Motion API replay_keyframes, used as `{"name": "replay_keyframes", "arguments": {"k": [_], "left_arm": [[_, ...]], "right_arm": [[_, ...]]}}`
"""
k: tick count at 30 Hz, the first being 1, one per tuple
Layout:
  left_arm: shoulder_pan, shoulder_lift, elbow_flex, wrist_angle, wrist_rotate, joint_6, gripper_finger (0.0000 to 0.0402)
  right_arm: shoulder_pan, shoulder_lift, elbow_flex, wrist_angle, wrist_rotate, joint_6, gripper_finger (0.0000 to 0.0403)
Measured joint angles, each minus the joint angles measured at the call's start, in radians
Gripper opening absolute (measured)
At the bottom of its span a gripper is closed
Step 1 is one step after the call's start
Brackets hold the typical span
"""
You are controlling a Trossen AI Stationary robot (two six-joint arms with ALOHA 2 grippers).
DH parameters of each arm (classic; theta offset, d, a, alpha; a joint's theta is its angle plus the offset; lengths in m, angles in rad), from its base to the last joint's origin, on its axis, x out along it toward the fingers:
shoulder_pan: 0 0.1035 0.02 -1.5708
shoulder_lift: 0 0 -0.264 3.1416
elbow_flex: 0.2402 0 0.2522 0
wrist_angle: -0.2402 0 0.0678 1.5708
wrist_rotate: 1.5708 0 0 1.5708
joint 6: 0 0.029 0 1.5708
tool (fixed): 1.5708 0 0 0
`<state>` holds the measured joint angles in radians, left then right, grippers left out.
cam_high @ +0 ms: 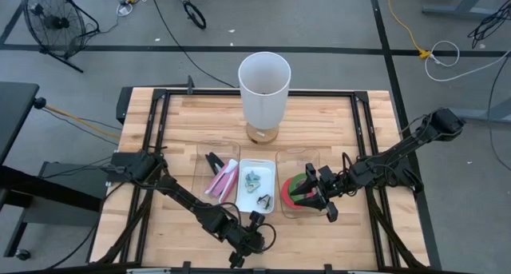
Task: Pick and place Stapler, Stapler remover, tape
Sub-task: Put the violet staple remover into the white bin
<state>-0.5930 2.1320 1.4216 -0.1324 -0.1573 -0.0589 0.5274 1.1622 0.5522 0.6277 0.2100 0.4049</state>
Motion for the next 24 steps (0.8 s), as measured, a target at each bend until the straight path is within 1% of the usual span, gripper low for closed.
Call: {"name": "replay_keyframes", "arguments": {"k": [6,8,14,21,24], "left_arm": [[0.000,-0.001,0.003,-0.008,-0.014,-0.005,0.0004],[0.001,0.002,0.015,-0.024,-0.010,-0.028,0.0004],[-0.004,0.006,0.069,-0.080,-0.031,-0.014,0.0002],[-0.012,0.006,0.106,-0.102,-0.149,0.005,0.0001],[-0.012,0.005,0.132,-0.147,-0.202,0.019,0.0001]], "right_arm": [[0.000,0.000,0.000,0.000,0.000,0.000,0.0148],[0.000,0.000,0.000,0.000,0.000,0.000,0.0148],[0.000,0.000,0.000,-0.002,0.000,0.000,0.0148],[0.000,0.000,0.000,-0.008,0.000,0.000,0.0148],[0.000,0.000,0.000,-0.009,0.000,0.000,0.0148]]}}
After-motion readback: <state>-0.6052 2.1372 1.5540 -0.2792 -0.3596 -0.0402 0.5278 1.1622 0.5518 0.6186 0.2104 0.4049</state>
